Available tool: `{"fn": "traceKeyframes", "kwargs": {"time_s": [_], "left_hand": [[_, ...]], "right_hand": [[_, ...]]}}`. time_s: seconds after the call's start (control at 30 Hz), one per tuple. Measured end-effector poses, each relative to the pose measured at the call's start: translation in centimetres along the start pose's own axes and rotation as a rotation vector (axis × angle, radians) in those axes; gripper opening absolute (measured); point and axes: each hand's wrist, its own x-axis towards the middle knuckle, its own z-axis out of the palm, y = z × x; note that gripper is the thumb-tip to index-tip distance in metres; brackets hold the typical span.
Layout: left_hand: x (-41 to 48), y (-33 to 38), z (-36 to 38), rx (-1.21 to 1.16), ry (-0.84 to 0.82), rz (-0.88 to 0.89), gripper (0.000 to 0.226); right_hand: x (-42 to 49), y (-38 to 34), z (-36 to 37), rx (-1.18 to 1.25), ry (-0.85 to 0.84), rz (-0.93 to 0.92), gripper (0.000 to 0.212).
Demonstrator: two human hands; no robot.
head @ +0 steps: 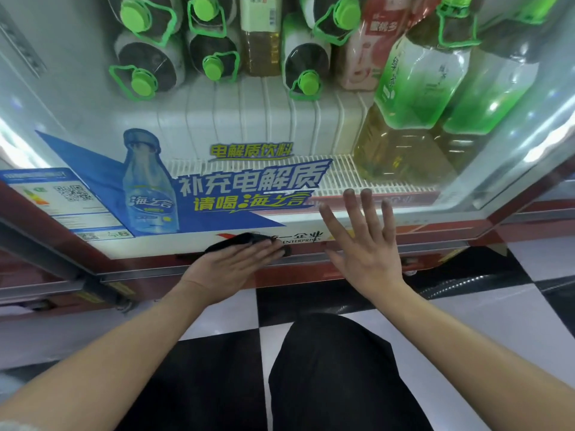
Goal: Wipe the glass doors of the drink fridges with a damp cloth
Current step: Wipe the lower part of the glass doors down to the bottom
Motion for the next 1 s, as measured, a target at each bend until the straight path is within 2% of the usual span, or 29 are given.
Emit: {"fn": "traceKeyframes", "kwargs": {"time_s": [0.1,0.17,0.4,0.53,0.67,0.83,1.0], "left_hand": [[0.0,-1.7,-0.7,-0.065,-0.025,0.094,0.074],[0.6,-2.5,-1.5,-0.102,-0.024,0.077,0.077],[9.3,-1.5,-5.2,-0.167,0.296,-0.327,0.068],[11.4,0.2,-4.7,-0.105,0.329,-0.408,0.078],[10.8,0.9,-3.6,-0.054,0.263,-0.295,0.074],[7.9,2.5,-1.6,-0.069,0.026,-0.022,0.077],[5.2,2.8,-0.6,-0.165,-0.095,0.087,0.084]], "right_hand": [[-0.7,0.6,-0.7,0.041,0.004,0.015,0.106],[-1.6,1.2,-0.9,0.061,-0.009,0.047,0.109],[-2.4,3.4,-1.3,0.075,-0.060,0.125,0.114],[-2.6,4.1,-1.1,0.079,-0.099,0.171,0.113],[-2.6,3.8,-0.6,0.096,-0.121,0.177,0.110],[-2.8,3.8,-0.5,0.087,-0.112,0.176,0.104],[-2.7,4.3,-0.5,0.081,-0.126,0.152,0.112]]}}
